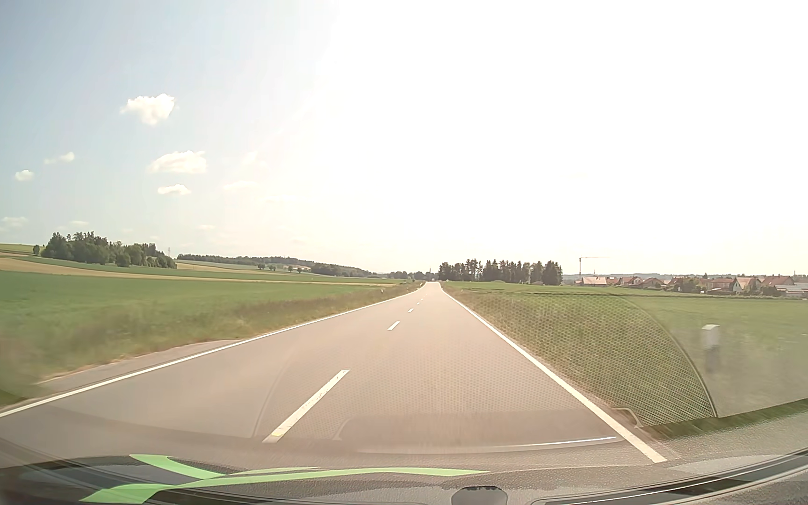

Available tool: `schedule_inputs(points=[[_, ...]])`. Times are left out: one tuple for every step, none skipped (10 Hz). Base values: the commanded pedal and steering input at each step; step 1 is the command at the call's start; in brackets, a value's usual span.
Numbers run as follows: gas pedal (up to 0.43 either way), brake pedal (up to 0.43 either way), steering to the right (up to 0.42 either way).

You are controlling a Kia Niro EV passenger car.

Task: Follow the waypoints while adhering to traffic rules and regulations

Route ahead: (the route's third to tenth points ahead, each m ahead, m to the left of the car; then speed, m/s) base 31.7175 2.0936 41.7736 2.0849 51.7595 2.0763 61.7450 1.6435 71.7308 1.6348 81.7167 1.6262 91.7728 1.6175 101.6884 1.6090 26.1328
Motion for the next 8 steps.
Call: schedule_inputs(points=[[0.177,0.0,0.0],[0.177,0.0,-0.001],[0.177,0.0,-0.001],[0.177,0.0,0.0],[0.177,0.0,-0.001],[0.177,0.0,0.0],[0.177,0.0,-0.001],[0.177,0.0,0.0]])
